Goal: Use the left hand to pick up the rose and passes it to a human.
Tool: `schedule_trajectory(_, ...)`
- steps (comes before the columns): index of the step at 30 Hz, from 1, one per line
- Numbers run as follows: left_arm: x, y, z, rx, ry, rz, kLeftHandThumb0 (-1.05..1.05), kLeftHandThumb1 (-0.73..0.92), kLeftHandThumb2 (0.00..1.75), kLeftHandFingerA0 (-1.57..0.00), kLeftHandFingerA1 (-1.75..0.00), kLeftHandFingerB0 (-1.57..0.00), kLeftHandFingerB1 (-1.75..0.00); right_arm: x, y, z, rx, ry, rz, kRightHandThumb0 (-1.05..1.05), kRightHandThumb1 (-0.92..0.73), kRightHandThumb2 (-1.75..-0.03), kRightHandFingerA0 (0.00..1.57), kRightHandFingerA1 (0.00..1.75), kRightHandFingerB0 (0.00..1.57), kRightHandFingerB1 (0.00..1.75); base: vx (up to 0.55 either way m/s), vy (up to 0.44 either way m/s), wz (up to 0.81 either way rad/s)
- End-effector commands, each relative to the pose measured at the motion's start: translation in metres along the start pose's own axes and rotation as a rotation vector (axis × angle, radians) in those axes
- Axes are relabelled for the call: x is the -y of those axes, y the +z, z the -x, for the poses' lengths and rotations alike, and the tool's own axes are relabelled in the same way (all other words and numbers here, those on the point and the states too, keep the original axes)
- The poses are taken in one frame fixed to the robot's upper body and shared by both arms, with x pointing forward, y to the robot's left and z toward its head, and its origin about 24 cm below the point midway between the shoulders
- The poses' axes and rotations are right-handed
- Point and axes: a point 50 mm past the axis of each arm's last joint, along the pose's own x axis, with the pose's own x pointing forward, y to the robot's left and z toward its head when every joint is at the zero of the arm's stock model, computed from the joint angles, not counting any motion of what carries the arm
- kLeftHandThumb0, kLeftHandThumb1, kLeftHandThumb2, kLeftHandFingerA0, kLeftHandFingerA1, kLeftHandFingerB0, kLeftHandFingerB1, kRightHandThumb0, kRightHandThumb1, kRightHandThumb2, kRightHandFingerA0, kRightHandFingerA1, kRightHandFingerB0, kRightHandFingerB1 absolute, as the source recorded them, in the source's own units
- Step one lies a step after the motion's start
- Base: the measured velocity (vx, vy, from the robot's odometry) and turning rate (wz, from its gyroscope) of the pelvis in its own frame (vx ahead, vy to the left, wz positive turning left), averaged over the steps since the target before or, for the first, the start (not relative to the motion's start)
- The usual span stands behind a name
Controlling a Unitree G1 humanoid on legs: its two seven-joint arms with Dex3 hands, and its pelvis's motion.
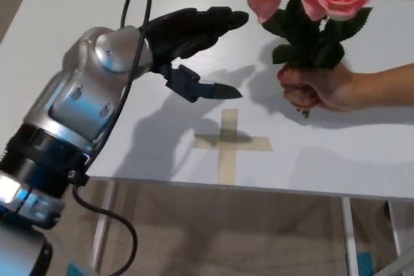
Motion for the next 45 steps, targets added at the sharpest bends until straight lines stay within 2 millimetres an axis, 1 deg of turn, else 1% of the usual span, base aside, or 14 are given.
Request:
schedule_trajectory(1,-0.017,-0.007,0.023,0.017,0.029,-0.095,-0.97,0.51,0.62,0.0,0.0,0.0,-0.01,0.006,-0.006,0.001,-0.025,-0.001,0.016,-0.44,-0.68,-0.61,0.66,0.45,0.58,0.41,0.0,0.0,0.0)
schedule_trajectory(5,-0.017,-0.016,0.035,0.017,0.032,-0.114,-0.96,0.5,0.62,0.0,0.0,0.0,-0.03,0.003,-0.015,0.002,-0.044,0.008,0.014,-0.44,-0.68,-0.61,0.66,0.45,0.58,0.41,0.0,0.0,0.0)
schedule_trajectory(10,-0.011,-0.037,0.082,0.053,0.046,-0.161,-0.96,0.48,0.67,0.0,-0.01,0.0,-0.09,-0.002,-0.025,0.003,-0.068,0.015,0.012,-0.44,-0.68,-0.61,0.66,0.45,0.57,0.41,0.0,0.0,0.0)
schedule_trajectory(11,-0.004,-0.045,0.102,0.069,0.044,-0.176,-0.75,0.39,0.84,0.0,0.0,0.0,-0.08,-0.004,-0.027,0.003,-0.074,0.014,0.013,-0.44,-0.68,-0.61,0.66,0.45,0.58,0.41,0.0,0.0,0.0)
schedule_trajectory(14,0.0,-0.048,0.11,0.074,0.047,-0.177,-0.75,0.39,0.84,0.0,0.0,0.0,-0.08,-0.005,-0.027,0.003,-0.073,0.015,0.015,-0.44,-0.68,-0.61,0.66,0.45,0.58,0.41,0.0,0.0,0.0)
schedule_trajectory(15,0.011,-0.053,0.129,0.082,0.056,-0.169,-0.78,0.44,0.61,0.0,-0.17,-0.07,-0.24,-0.007,-0.034,0.005,-0.091,0.023,0.006,-0.44,-0.67,-0.61,0.66,0.45,0.58,0.41,0.0,0.0,0.0)
schedule_trajectory(21,0.04,-0.067,0.179,0.18,0.125,-0.039,-0.5,0.36,0.68,-0.42,-0.45,-0.42,-0.44,-0.005,-0.038,0.006,-0.099,0.028,-0.007,-0.44,-0.67,-0.61,0.66,0.45,0.56,0.41,0.0,0.0,0.0)
schedule_trajectory(22,0.047,-0.07,0.185,0.184,0.12,-0.004,-0.39,0.43,0.53,-0.52,-0.38,-0.51,-0.37,-0.005,-0.042,0.006,-0.104,0.03,-0.006,-0.44,-0.67,-0.61,0.66,0.45,0.56,0.41,0.0,0.0,0.0)
schedule_trajectory(30,0.132,-0.117,0.235,-0.098,0.045,0.264,-0.39,0.44,0.54,-0.58,-0.4,-0.54,-0.38,-0.013,-0.069,0.013,-0.15,0.009,0.018,-0.44,-0.67,-0.6,0.68,0.46,0.56,0.41,0.0,0.0,0.0)
schedule_trajectory(36,0.173,-0.155,0.244,-0.341,0.06,0.388,-0.41,0.47,0.55,-0.56,-0.39,-0.5,-0.37,-0.019,-0.074,0.014,-0.137,-0.01,-0.007,-0.43,-0.67,-0.6,0.66,0.45,0.46,0.37,0.0,0.0,0.0)
schedule_trajectory(37,0.185,-0.173,0.24,-0.431,0.067,0.412,-0.43,0.48,0.55,-0.5,-0.37,-0.44,-0.35,-0.021,-0.076,0.015,-0.131,-0.029,-0.021,-0.49,-0.56,-0.84,0.59,0.58,0.35,0.48,0.0,0.0,0.0)
schedule_trajectory(39,0.197,-0.188,0.241,-0.51,0.07,0.429,-0.43,0.48,0.55,-0.5,-0.37,-0.44,-0.35,-0.026,-0.08,0.016,-0.13,-0.042,-0.033,-0.49,-0.56,-0.84,0.59,0.58,0.35,0.48,0.0,0.0,0.0)
schedule_trajectory(40,0.206,-0.208,0.235,-0.593,0.086,0.444,-0.45,0.49,0.55,-0.46,-0.36,-0.4,-0.34,-0.028,-0.082,0.017,-0.124,-0.061,-0.056,-0.43,-0.67,-0.6,0.7,0.47,0.4,0.35,0.0,0.0,0.0)
schedule_trajectory(45,0.234,-0.243,0.217,-0.781,0.094,0.478,-0.46,0.51,0.56,-0.39,-0.34,-0.37,-0.33,-0.032,-0.088,0.019,-0.132,-0.069,-0.076,-0.43,-0.67,-0.61,0.72,0.48,0.42,0.36,0.0,0.0,0.0)
